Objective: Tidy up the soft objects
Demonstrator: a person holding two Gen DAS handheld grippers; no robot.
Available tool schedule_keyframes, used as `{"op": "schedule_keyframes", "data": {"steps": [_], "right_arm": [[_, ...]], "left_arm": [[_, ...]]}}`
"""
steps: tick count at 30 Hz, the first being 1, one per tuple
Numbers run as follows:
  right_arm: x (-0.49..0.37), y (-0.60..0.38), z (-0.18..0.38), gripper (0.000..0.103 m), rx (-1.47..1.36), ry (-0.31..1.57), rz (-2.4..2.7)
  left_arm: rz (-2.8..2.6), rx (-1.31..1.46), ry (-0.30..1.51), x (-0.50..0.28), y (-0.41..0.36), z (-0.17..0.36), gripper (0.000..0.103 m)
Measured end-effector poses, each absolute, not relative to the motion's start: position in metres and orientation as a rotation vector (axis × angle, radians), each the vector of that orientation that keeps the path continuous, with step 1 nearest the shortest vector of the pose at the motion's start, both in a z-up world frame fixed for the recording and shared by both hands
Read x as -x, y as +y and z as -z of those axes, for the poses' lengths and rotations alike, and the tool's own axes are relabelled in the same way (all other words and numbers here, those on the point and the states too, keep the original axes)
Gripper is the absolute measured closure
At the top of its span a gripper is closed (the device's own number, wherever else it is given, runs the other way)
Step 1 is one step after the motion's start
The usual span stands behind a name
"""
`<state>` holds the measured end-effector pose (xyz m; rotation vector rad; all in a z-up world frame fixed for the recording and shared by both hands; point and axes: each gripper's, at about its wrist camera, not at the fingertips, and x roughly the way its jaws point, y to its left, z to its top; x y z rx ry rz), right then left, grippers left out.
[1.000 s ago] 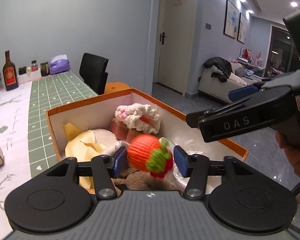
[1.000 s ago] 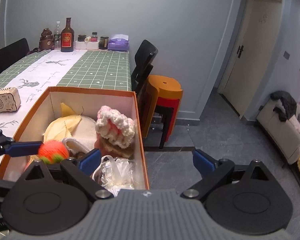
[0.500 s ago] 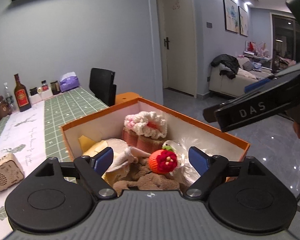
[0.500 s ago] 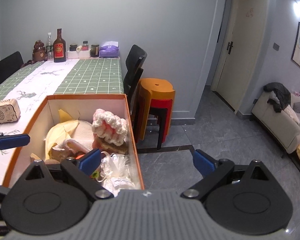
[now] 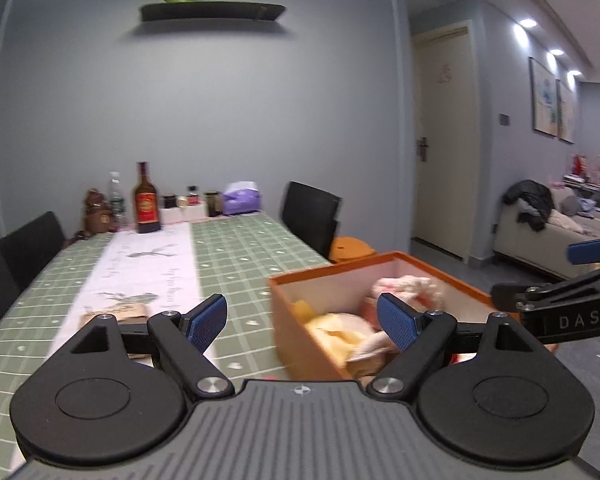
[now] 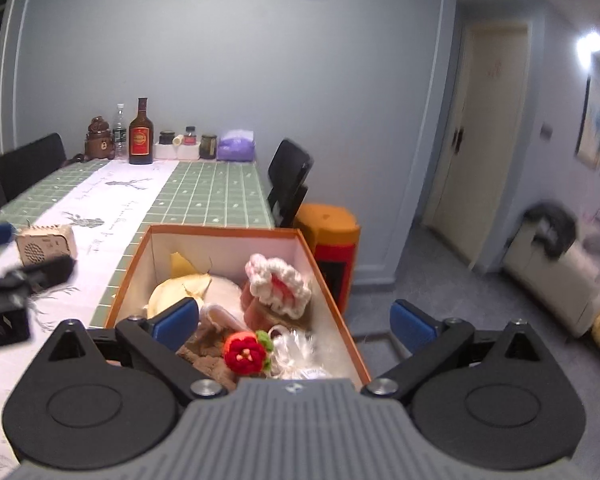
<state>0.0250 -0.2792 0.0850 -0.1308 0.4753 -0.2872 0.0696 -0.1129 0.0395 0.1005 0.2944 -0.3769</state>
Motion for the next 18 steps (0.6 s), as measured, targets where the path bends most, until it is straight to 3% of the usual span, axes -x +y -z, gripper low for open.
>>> {"op": "schedule_keyframes", "data": {"steps": [18], "right_arm": [[-0.02,-0.176,-0.063,0.003,0.148,0.395,0.067]], "left_arm": [[0.183,-0.06,0.266,-0.058,-0.048,-0.036,0.004]]}}
